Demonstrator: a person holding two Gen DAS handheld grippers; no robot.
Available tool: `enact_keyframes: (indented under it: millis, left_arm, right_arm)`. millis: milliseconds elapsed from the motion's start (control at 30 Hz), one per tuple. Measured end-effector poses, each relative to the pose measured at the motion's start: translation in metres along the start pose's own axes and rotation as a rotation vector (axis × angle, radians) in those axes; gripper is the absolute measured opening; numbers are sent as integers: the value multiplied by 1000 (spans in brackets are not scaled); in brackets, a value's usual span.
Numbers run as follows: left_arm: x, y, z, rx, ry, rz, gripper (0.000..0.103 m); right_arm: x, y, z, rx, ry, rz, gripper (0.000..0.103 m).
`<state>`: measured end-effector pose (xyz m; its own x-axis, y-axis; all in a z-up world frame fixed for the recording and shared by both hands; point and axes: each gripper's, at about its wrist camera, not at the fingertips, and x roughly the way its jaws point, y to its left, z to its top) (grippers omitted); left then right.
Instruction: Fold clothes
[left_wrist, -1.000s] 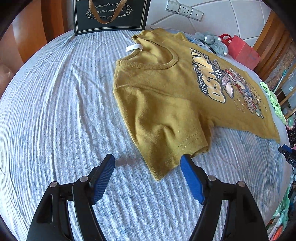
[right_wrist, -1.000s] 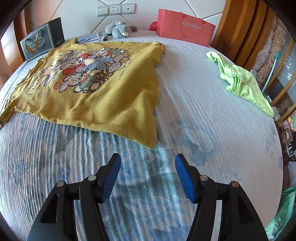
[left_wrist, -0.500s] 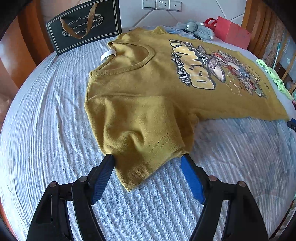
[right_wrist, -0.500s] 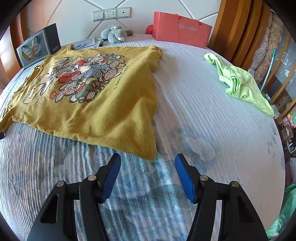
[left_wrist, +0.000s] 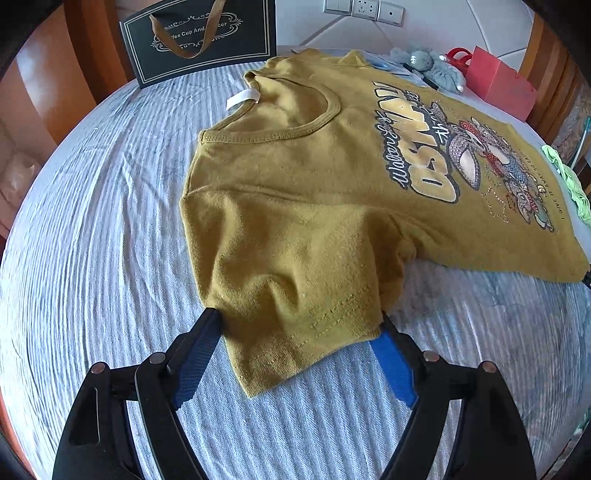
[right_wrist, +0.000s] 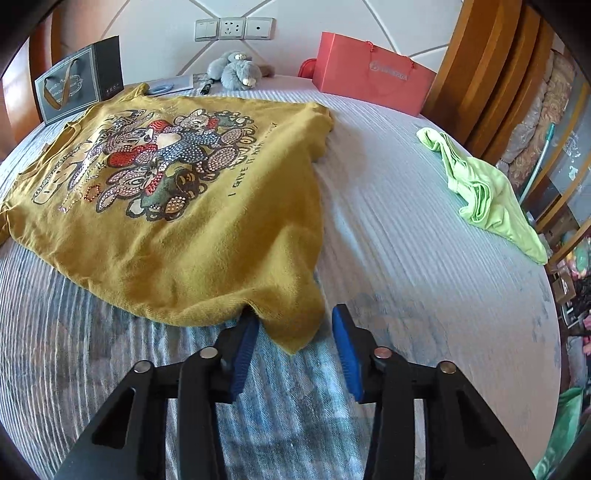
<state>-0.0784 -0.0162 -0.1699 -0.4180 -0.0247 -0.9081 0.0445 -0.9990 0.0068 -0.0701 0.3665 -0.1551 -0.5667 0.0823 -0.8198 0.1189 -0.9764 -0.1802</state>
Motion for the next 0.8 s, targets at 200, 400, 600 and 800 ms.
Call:
enact_keyframes:
  millis: [200, 400, 600, 800]
  left_arm:
    - [-13, 20, -3, -73, -20, -33, 5]
    - [-48, 37, -17, -74, -108, -24, 4]
    - [-83, 36, -28, -51, -153, -58, 4]
    - [-61, 31, -24, -30, -115, -32, 5]
  right_arm:
    - [-21, -5, -5, 43, -51, -24, 12]
    - [-43, -10, -11, 86, -102, -48, 9]
    - [-62, -17, -22, 123, -120, -37, 4]
    - [-51, -18, -35, 106, -65, -5, 3]
